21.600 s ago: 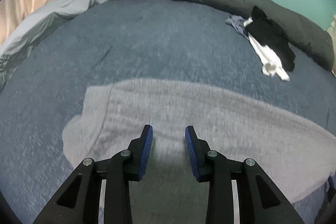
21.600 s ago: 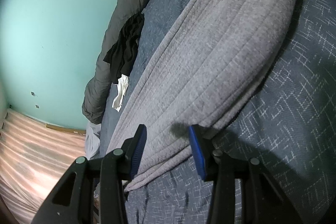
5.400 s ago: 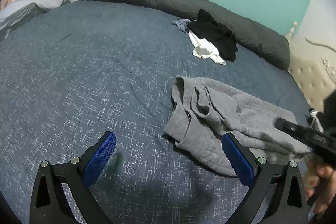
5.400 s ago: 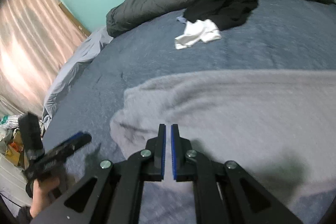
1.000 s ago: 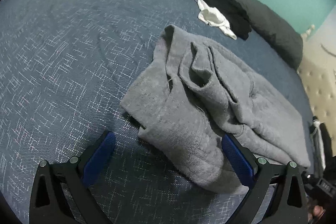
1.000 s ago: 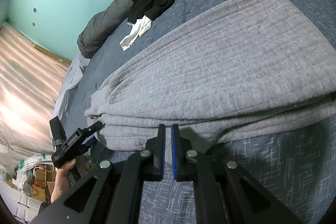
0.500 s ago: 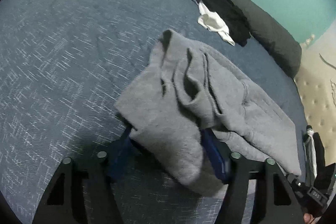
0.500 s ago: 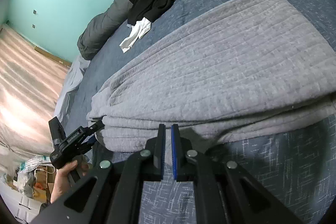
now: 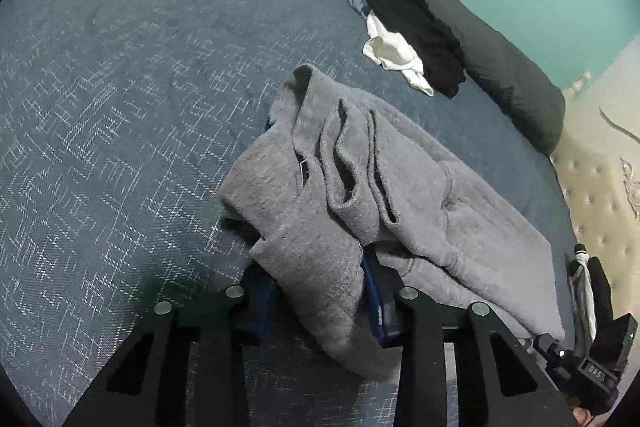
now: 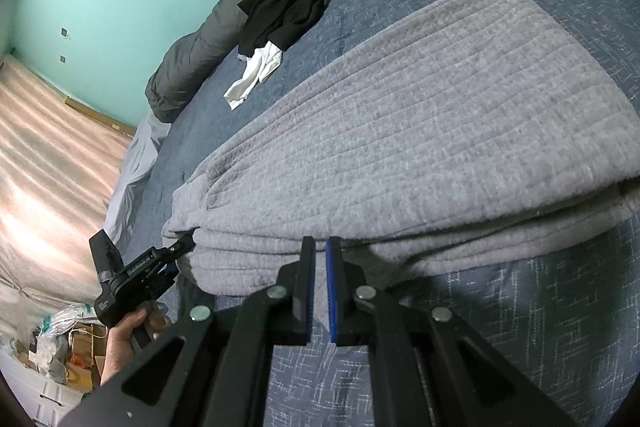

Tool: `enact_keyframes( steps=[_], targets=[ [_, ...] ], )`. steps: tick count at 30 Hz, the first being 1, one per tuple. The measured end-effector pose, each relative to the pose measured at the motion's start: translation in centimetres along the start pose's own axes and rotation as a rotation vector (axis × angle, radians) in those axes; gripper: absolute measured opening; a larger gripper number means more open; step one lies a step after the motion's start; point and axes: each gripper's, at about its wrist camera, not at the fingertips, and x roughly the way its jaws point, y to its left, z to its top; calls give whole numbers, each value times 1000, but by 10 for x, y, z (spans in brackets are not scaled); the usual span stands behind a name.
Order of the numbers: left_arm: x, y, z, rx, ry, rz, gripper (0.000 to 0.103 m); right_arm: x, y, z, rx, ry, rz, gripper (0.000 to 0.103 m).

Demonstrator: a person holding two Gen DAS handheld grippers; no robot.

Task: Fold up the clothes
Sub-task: 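Grasp the loose grey sweatshirt end with the left tool, then lift the grasped grey fabric end upward with the left tool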

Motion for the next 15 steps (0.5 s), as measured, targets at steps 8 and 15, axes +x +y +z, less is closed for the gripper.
enact_keyframes(
  steps=[8,15],
  targets=[
    [-3,1,1,-36,9,-30,35,-1,-7,0,10,-4,-4,5],
    [-9,-2,-2,-67,-5,-90,62,3,-5,0,7,7,-4,5]
  ],
)
